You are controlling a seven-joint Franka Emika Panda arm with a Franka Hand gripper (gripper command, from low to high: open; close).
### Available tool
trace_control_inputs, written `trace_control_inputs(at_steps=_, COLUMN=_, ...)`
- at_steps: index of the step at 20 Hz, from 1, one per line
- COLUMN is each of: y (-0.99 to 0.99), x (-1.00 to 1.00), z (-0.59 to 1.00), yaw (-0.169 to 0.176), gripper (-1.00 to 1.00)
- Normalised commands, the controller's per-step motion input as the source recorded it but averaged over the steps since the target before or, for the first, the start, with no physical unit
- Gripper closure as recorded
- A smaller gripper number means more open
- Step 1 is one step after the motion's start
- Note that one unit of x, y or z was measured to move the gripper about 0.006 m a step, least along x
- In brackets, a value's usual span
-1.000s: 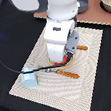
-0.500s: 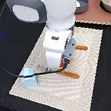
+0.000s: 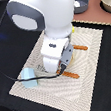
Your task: Interact with the objects in diverse but meaningful ways.
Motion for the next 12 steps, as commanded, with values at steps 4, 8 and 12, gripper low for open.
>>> trace_control_inputs(at_steps=4, y=-0.20, x=0.00, z=-0.06, yaw=0.000, gripper=1.00)
trace_control_inputs(at_steps=8, y=-0.06, x=0.18, z=0.13, yaw=-0.001, gripper=1.00)
trace_control_inputs(at_steps=12, y=0.00, x=0.28, z=0.36, yaw=0.000, gripper=1.00)
